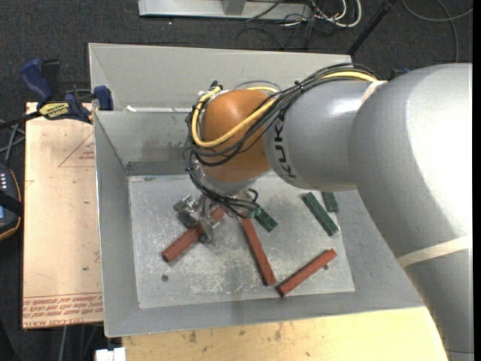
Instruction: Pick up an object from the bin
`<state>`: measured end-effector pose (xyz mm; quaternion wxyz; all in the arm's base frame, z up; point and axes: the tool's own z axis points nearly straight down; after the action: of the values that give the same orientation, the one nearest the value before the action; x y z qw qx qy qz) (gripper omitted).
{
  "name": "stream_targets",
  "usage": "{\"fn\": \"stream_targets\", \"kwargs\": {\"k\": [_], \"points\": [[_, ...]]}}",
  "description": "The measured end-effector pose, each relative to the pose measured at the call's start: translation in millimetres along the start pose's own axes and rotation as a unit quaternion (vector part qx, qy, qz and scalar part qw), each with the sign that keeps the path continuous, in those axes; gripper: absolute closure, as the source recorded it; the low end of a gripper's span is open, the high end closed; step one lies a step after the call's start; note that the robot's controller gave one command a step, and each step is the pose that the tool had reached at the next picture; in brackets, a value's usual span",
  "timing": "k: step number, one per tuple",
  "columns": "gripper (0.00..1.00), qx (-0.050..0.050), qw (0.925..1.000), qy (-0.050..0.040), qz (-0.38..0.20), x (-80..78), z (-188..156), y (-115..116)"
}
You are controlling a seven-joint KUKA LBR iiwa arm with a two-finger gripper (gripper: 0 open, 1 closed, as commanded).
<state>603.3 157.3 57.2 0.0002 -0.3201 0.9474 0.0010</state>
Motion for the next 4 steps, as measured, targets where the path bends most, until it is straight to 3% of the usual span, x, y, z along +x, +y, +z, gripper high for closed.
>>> {"fn": "stream_targets", "kwargs": {"k": [2,4], "points": [[1.0,0.0,1.0,-0.001,-0.003,0.4,-8.6,0.6],[1.0,0.0,1.0,0.0005,-0.002,2.6,-41.7,1.0]]}}
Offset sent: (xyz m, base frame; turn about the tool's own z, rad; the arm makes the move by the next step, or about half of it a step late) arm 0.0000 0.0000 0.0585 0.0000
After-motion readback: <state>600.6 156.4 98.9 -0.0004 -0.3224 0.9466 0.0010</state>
